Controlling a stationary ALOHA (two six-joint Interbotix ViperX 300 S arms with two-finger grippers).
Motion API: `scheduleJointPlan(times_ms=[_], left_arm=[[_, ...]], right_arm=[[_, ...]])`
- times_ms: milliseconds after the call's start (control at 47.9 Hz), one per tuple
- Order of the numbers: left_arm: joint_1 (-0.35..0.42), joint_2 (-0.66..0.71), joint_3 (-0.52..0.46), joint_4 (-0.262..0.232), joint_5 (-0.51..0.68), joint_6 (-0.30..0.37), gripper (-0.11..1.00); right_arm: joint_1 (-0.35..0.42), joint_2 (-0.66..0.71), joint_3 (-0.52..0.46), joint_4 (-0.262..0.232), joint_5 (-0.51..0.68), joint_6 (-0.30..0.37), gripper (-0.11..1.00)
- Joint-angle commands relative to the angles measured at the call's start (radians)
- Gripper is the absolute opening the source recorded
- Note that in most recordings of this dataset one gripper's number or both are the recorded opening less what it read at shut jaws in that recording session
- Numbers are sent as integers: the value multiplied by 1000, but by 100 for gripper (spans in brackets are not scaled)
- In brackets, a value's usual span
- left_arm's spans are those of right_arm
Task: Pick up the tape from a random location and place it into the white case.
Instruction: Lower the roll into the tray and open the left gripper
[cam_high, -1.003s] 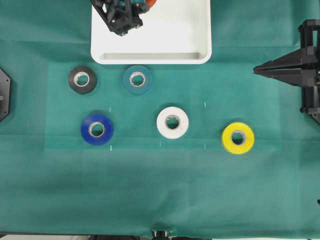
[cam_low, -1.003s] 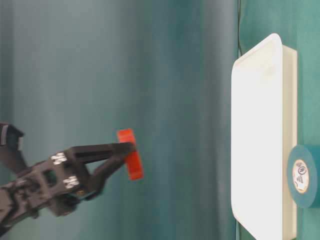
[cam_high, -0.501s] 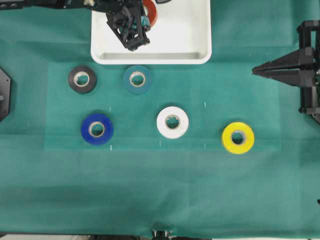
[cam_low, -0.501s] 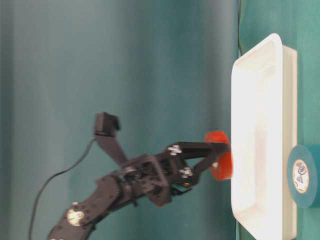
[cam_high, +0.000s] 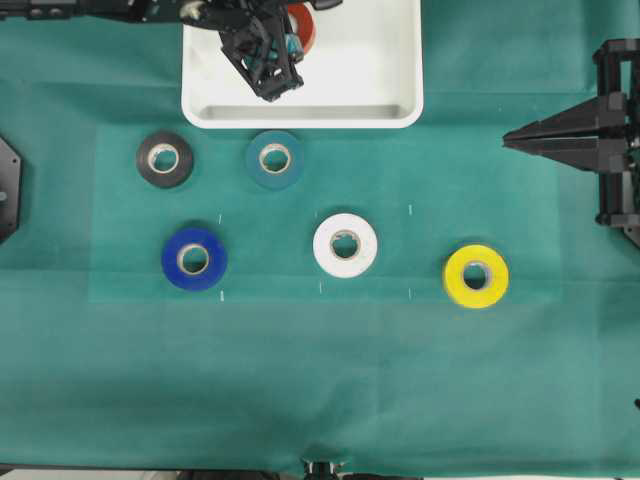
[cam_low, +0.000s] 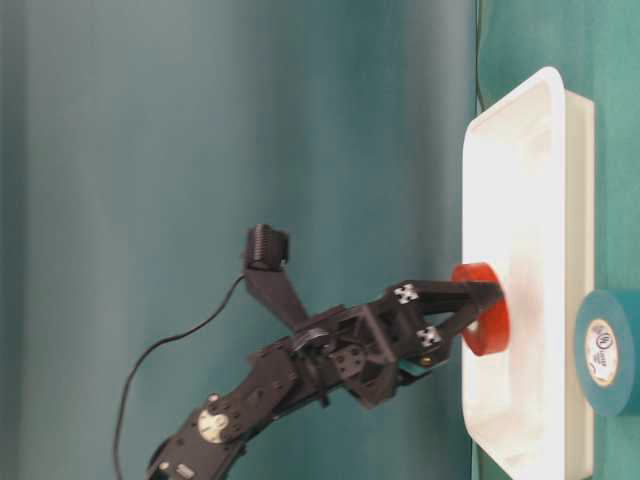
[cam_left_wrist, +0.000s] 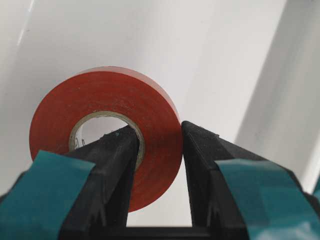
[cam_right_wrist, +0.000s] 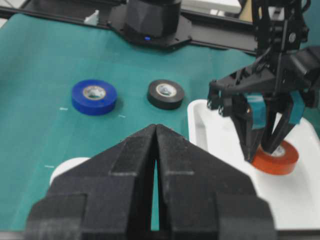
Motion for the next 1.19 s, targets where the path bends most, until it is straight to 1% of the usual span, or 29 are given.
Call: scheduleJointPlan(times_ms=[0, 251, 689, 710, 752, 773, 898, 961, 1003, 1024, 1170], left_arm=[[3, 2, -14, -3, -20, -2, 25], [2, 43, -14, -5, -32, 0, 25], [-2, 43, -17, -6, -35, -5, 26], [-2, 43, -17, -6, -37, -5, 28], [-6, 43, -15, -6, -37, -3, 39], [-8, 43, -15, -6, -35, -3, 47], [-14, 41, -17, -6, -35, -2, 81], [-14, 38, -15, -5, -35, -3, 94], [-14, 38, -15, -5, -35, -3, 99], [-14, 38, -15, -6, -34, -3, 99], [-14, 35, -17, -6, -31, -3, 98]], right_arm=[[-3, 6, -26, 0, -6, -2, 0], [-3, 8, -26, 0, -6, -2, 0], [-3, 8, -26, 0, -6, -2, 0], [-3, 8, -26, 0, -6, -2, 0], [-3, 8, -26, 0, -8, -2, 0], [-3, 8, -26, 0, -8, -2, 0], [-3, 8, -26, 0, -6, -2, 0], [-3, 8, -26, 0, -6, -2, 0], [-3, 8, -26, 0, -6, -2, 0], [-3, 8, -28, 0, -5, -2, 0], [-3, 8, -28, 0, -3, -2, 0]])
